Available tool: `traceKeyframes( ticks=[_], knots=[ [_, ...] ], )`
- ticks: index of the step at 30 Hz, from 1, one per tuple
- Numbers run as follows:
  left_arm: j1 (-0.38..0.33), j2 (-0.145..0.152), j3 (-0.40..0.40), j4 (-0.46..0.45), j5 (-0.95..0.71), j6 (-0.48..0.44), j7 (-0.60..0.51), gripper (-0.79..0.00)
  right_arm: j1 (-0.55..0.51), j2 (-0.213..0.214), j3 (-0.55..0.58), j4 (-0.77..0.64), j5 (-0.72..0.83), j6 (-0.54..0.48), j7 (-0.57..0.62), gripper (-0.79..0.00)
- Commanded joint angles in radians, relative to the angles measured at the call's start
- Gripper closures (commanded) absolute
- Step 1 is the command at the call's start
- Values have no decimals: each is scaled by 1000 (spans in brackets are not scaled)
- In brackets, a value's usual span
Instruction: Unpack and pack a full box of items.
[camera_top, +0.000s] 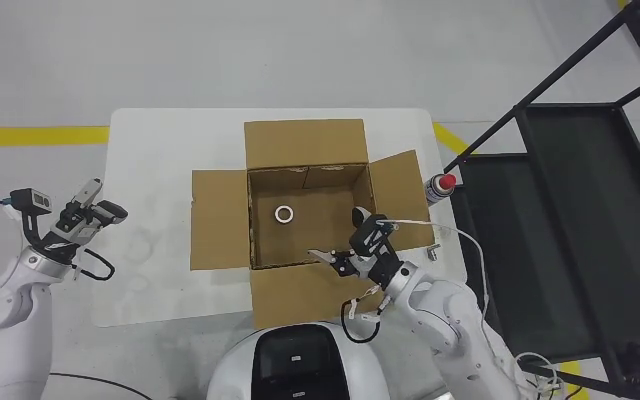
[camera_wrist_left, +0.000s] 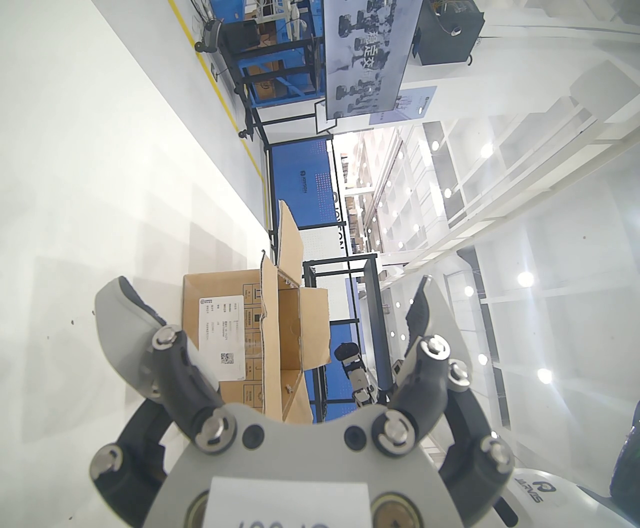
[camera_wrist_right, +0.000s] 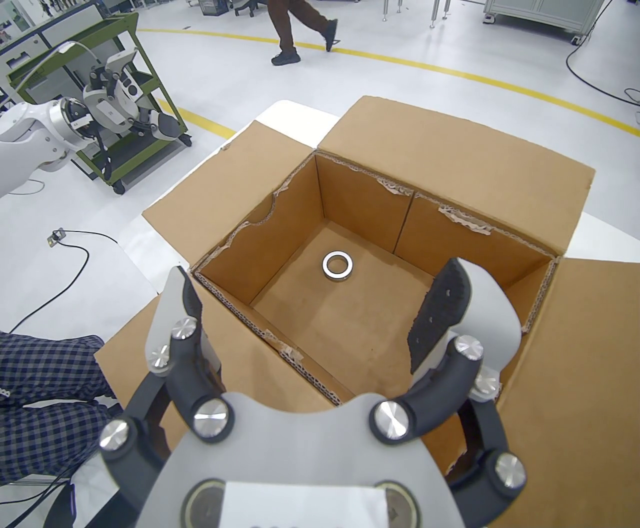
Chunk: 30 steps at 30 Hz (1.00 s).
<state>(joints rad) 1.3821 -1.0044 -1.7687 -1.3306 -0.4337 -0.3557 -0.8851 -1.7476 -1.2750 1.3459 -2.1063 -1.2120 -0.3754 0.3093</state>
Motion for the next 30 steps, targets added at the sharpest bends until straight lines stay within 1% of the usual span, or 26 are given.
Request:
traceKeyframes(
  ticks=[1,3,4,6,9,11,14,16,18,19,22,30],
  knots=[
    [0,0,0,0,0,0,0,-785,0,0,0,0,0,0,0,-785],
    [0,0,0,0,0,0,0,-785,28,-3,-26,12,-2,22,30,-785],
    [0,0,0,0,0,0,0,-785,63,-5,-56,24,-10,28,77,-785],
    [0,0,0,0,0,0,0,-785,158,-12,-120,51,-22,43,178,-785],
    [0,0,0,0,0,0,0,-785,295,-28,-227,119,-46,74,249,-785],
    [0,0,0,0,0,0,0,-785,366,-41,-284,185,-46,121,302,-785],
    [0,0,0,0,0,0,0,-785,440,-60,-329,292,1,216,319,-785],
    [0,0,0,0,0,0,0,-785,458,-69,-330,355,42,291,284,-785],
    [0,0,0,0,0,0,0,-785,463,-73,-333,401,45,324,251,-785],
    [0,0,0,0,0,0,0,-785,462,-74,-331,416,54,327,235,-785],
    [0,0,0,0,0,0,0,-785,462,-73,-327,432,63,291,197,-785],
    [0,0,0,0,0,0,0,-785,462,-73,-327,432,63,291,197,-785]
  ],
)
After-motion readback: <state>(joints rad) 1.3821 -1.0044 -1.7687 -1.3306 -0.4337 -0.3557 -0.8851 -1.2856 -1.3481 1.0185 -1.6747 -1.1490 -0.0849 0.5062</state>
